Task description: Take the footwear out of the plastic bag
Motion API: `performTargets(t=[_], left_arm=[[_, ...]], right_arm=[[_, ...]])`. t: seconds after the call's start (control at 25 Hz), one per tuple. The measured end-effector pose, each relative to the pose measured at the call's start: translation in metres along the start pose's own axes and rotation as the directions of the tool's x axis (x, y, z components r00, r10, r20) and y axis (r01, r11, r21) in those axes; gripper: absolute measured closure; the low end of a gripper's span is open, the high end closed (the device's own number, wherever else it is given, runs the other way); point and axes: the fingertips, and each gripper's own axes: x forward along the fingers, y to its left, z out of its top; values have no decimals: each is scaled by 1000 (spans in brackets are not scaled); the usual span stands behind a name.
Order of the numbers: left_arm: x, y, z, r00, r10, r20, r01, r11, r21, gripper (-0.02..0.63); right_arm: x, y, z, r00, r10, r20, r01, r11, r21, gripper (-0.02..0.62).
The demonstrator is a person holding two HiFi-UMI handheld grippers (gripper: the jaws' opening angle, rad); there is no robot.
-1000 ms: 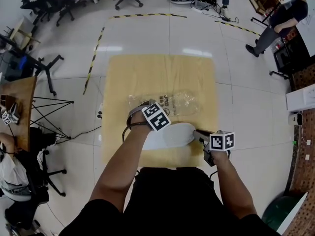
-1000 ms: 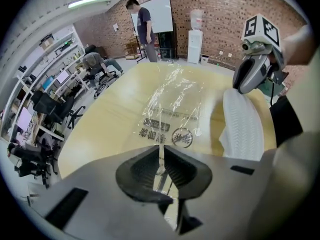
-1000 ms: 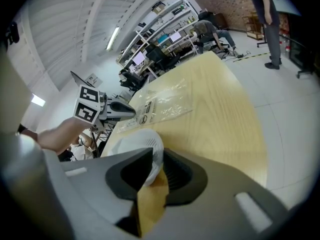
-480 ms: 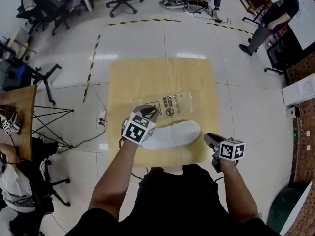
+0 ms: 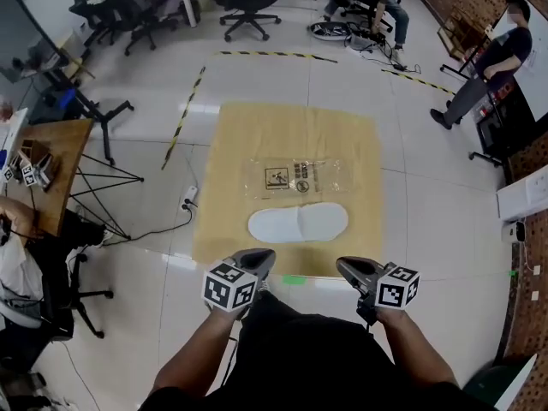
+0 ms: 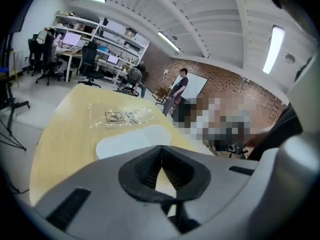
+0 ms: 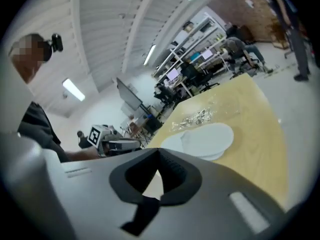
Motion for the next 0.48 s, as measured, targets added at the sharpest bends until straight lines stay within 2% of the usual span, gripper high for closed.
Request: performTargets(t=[0.08, 0.16, 0.32, 0.48], left_arm=[[-5, -22, -16, 999, 54, 10, -54, 999, 2, 598], [-9, -46, -22, 993, 102, 58, -100, 995, -23, 598], [-16, -102, -25, 974, 160, 163, -155, 987, -43, 598], [-20, -155, -42, 969, 183, 165, -181, 983, -26, 598]], right_arm=[[-16, 9, -13, 998, -46, -50, 40, 993, -110, 594], [-41, 20, -17, 999, -41, -31, 35, 985, -169, 595], [-92, 35, -17, 999, 18, 51, -7, 977, -215, 595], [-134, 38, -27, 995, 33, 94, -13, 979, -203, 595]])
